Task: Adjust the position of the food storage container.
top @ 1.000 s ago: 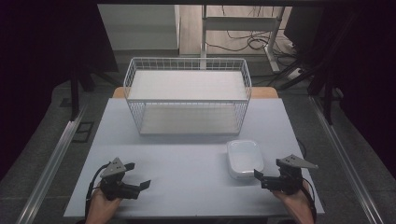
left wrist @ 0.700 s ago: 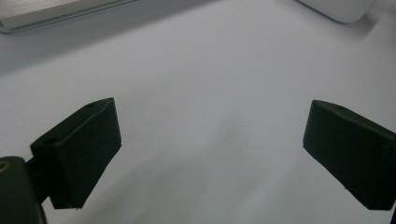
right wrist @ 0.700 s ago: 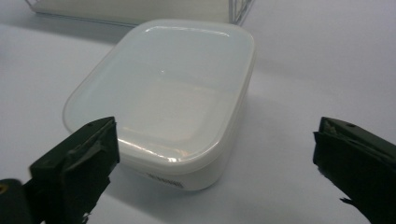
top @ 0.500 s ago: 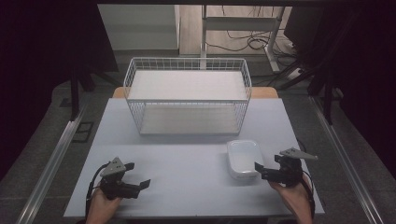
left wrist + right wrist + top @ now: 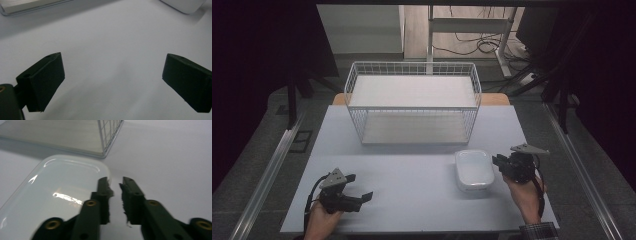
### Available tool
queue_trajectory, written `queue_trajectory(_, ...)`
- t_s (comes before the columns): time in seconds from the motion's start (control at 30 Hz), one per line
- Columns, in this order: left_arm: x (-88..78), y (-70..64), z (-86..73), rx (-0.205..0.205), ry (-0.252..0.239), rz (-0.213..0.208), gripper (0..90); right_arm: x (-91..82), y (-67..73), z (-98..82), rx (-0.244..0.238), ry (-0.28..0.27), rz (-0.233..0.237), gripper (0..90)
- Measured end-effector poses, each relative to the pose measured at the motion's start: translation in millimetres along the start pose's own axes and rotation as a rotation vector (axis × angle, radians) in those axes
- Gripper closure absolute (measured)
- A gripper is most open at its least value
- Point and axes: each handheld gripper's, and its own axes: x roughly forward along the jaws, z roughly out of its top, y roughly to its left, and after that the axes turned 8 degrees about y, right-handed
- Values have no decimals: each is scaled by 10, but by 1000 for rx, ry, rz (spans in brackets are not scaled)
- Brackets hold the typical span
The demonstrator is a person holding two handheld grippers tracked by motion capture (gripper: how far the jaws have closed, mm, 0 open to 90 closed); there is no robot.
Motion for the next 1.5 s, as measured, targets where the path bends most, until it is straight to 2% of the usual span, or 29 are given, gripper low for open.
queue_trajectory(0.1,2,2,-1,-1,1,-1,39,93,-15,55,2,19,-1,887)
queue_trajectory(0.23,5,0,0,1,6,-2,39,215,-7,108,17,59,0,891)
queue_trajectory(0.33,10,-3,1,1,7,-3,39,258,0,143,21,62,11,891)
queue_trajectory(0.57,17,-6,2,3,9,-2,39,350,131,223,-25,66,34,890)
queue_trajectory(0.67,19,-5,1,2,11,-3,39,436,260,296,-58,73,52,890)
queue_trajectory(0.7,19,-5,1,2,11,-3,39,436,260,296,-58,73,52,890)
queue_trajectory(0.77,21,-7,1,3,13,-3,40,512,368,354,-75,78,67,891)
queue_trajectory(0.83,23,-7,1,4,15,-3,40,536,403,375,-82,82,73,890)
queue_trajectory(0.97,26,-9,1,6,18,-8,40,670,617,465,-116,90,115,889)
queue_trajectory(1.2,29,-16,2,9,25,-13,41,806,982,534,-205,102,179,888)
queue_trajectory(1.3,27,-17,0,8,26,-20,44,787,1031,531,-232,95,186,870)
queue_trajectory(1.37,24,-20,2,8,25,-29,45,648,969,498,-234,67,171,851)
queue_trajectory(1.5,22,-28,7,11,33,-32,46,371,792,330,-216,49,150,888)
